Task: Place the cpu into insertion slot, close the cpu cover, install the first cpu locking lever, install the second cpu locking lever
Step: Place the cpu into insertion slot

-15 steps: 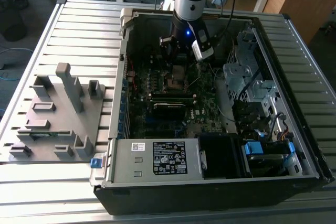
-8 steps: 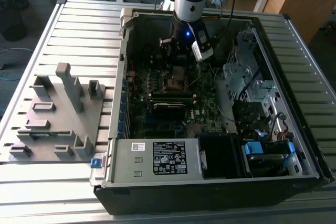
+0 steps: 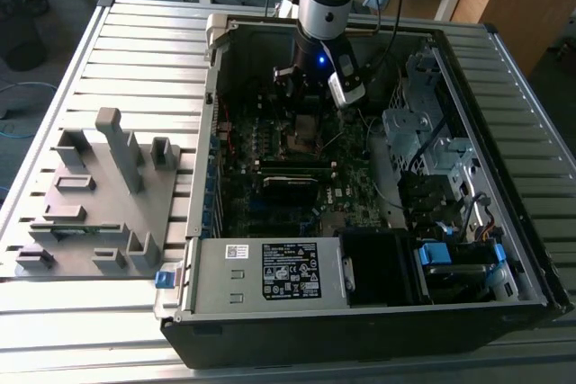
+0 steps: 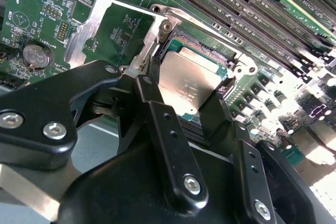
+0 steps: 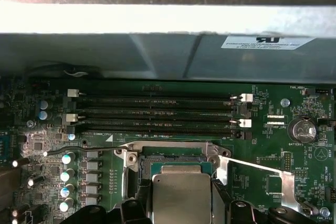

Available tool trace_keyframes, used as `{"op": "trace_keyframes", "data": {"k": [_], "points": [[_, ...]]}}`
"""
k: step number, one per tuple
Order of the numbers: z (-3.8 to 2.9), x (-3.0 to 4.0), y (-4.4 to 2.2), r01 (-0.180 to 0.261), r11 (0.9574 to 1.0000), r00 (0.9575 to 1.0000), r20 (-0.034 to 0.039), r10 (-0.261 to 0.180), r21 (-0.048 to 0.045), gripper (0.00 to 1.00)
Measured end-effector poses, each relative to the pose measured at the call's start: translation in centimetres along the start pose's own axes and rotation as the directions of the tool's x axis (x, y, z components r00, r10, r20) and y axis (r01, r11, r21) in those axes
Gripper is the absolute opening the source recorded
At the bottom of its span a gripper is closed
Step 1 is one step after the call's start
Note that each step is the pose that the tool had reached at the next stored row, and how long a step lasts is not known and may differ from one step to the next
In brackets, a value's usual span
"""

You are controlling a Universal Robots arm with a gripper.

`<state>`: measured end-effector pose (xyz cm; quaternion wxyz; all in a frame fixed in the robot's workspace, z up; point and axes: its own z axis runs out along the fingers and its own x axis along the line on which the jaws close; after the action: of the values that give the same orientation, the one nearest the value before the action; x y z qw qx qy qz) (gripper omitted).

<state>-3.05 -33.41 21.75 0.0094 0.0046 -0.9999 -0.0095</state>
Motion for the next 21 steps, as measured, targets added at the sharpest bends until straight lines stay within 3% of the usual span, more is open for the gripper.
{"op": "trace_keyframes", "data": {"k": [21], "points": [[0.36, -0.01, 0.14, -0.018, 0.9998, 0.9998, 0.0004, 0.018, -0.0003, 0.54]]}}
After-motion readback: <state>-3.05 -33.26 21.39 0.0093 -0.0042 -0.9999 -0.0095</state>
